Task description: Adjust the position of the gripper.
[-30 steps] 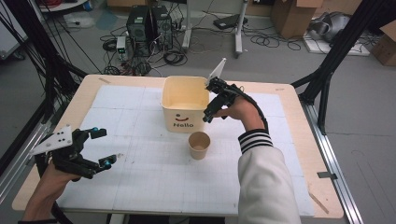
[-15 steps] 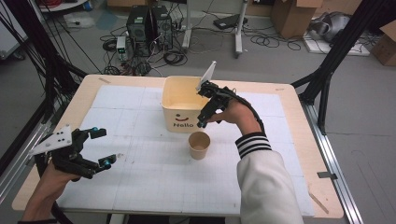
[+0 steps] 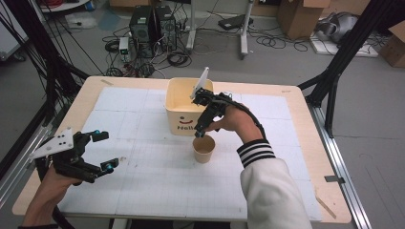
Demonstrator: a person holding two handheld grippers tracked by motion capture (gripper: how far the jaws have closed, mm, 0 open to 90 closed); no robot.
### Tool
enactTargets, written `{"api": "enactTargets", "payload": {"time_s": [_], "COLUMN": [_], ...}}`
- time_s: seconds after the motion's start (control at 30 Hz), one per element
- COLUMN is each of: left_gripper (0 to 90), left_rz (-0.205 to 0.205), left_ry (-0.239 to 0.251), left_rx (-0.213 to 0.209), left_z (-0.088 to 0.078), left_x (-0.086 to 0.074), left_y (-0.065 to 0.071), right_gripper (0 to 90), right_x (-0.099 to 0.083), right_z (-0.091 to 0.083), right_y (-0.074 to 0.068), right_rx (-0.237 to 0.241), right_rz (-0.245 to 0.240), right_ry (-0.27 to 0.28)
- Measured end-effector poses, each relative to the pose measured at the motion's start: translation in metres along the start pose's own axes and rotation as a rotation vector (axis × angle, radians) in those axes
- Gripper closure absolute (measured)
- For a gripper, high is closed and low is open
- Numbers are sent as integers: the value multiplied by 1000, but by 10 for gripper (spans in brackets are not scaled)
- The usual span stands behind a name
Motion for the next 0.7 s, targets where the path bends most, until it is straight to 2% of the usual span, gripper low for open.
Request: {"api": "enactTargets", "payload": {"time_s": [0.07,0.7], "left_gripper": [18,17], "left_rz": [1,2], "left_ry": [0,-5], "left_rx": [-1,-1], "left_z": [0,0], "left_x": [0,0], "left_y": [0,0], "right_gripper": [2,3], "right_x": [1,3], "right_z": [0,-2], "right_y": [-5,-19], "right_rx": [-2,0], "right_rz": [-19,-57], "right_ry": [-1,11]}}
Point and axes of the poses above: each handheld gripper's, and its own axes: z roughly forward along the jaws, x roughly out of its top, y roughly to its right, the point moved 6 cm from there along z, roughly forward along the jaws, and after that the axes turned 10 degrees about -x, right-handed, at the moved point
